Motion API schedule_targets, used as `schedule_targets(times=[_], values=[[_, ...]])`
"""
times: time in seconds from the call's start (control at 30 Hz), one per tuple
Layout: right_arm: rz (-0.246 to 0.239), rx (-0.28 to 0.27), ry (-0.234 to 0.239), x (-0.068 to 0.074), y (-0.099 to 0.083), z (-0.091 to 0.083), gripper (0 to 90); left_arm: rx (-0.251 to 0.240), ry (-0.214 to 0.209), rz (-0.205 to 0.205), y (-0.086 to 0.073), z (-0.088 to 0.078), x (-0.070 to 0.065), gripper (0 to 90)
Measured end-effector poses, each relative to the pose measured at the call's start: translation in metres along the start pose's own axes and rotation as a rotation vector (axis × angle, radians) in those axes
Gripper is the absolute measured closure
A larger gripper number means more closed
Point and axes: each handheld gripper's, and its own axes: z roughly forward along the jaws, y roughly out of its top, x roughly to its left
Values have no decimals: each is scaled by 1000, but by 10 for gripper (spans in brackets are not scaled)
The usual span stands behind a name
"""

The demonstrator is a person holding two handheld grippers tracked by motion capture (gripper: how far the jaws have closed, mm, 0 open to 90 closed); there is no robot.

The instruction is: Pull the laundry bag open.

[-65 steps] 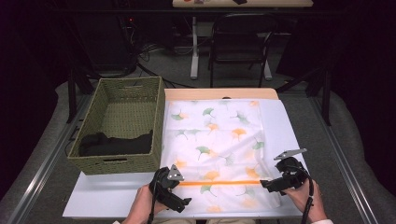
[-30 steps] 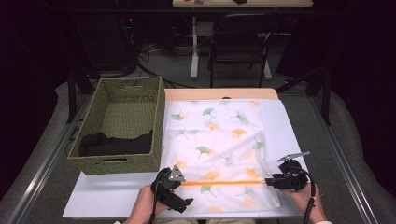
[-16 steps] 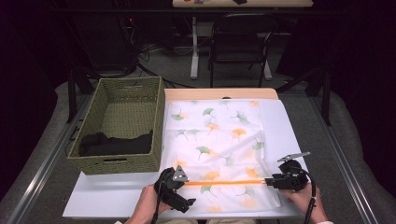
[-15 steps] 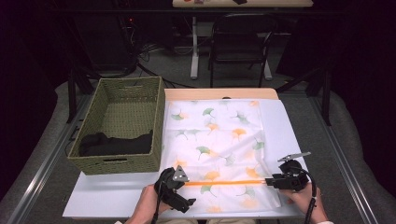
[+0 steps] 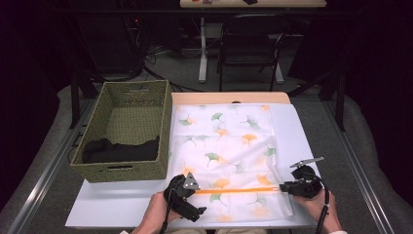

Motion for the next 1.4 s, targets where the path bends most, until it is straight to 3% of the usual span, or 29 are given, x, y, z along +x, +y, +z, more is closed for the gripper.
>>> schedule_targets(times=[0.23,0.43,0.57,0.67,0.93,1.27,1.4], values=[[-16,14,10,4,2,-3,838,-4,-10,24,9,0,-6,91],[-41,8,21,9,3,-11,840,-29,-57,43,20,1,-10,64],[-56,-7,24,13,4,-17,840,-36,-72,79,31,4,-16,51],[-67,-16,26,16,5,-20,840,-26,-78,121,41,9,-22,44],[-83,-28,35,17,5,-24,840,-31,-104,177,69,26,-35,21],[-91,-31,40,18,6,-27,840,-61,-181,199,95,47,-41,29],[-96,-28,37,18,7,-28,840,-63,-216,227,103,55,-47,33]])
